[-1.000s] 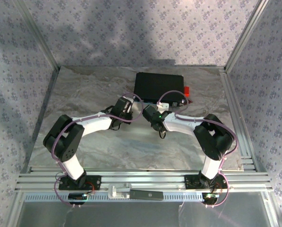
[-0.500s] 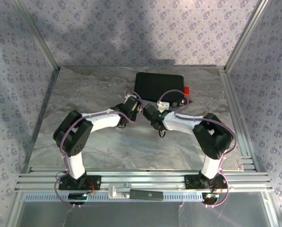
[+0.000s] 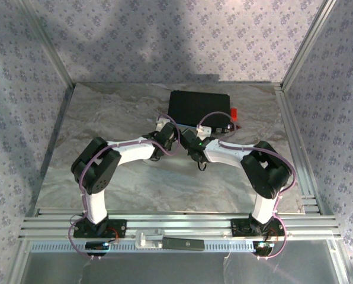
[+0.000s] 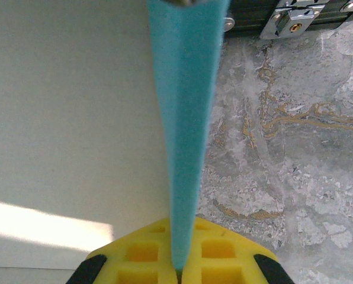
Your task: Fold the paper box
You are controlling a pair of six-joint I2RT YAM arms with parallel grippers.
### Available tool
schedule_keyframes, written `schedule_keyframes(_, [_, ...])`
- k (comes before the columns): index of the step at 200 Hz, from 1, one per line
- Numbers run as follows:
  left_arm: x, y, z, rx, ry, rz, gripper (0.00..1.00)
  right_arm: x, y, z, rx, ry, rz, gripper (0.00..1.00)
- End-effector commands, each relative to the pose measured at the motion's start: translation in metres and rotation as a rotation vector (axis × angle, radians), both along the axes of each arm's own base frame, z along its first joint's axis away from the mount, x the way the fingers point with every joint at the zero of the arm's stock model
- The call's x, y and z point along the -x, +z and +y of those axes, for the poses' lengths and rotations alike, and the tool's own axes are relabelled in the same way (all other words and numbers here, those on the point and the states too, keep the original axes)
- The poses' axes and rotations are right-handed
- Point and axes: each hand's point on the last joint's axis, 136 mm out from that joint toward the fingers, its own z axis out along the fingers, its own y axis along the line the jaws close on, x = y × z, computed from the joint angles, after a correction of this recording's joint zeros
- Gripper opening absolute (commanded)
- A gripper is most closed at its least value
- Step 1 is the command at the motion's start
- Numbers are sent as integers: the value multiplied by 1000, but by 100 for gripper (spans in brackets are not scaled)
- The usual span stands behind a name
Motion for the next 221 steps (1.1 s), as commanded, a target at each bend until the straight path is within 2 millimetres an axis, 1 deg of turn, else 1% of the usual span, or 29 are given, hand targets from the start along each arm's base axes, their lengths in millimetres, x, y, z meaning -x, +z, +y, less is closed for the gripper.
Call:
schedule_keyframes(1, [18,-36,27,-97,-11,93,12,19,-18,-14,87,2,92,0])
schedule_keyframes(11, [22,-32,19,-29,-47,88,28,19,-17,-14,83,4,89,0])
schedule_keyframes(18, [24,-28,15,2,-60,84,35,19,-17,-14,84,6,89,0])
schedule_keyframes(33, [27,-11,6,89,-101,62,47,20,-17,-14,82,7,89,0])
schedule_keyframes(50, [30,11,1,164,-137,37,56,20,-16,-15,81,6,89,0])
schedule_keyframes(64, [32,26,-1,242,-161,27,59,20,-16,-15,79,4,87,0])
schedule_keyframes(83, [32,35,4,324,-169,32,60,20,-16,-14,74,7,84,0])
schedule_keyframes(92, [30,36,6,343,-178,41,60,20,-16,-14,73,6,83,0])
schedule_keyframes(108, [27,34,5,350,-197,63,59,20,-16,-14,72,6,84,0])
schedule_keyframes(142, [20,22,-2,314,-226,109,55,20,-16,-14,67,8,84,0])
schedule_keyframes(159, [15,17,-1,294,-215,116,54,20,-15,-14,64,9,81,0])
schedule_keyframes(196, [-1,12,7,223,-173,99,45,20,-16,-14,60,14,85,0])
schedule_keyframes(221, [-8,3,10,177,-163,101,35,20,-16,-12,56,19,86,0])
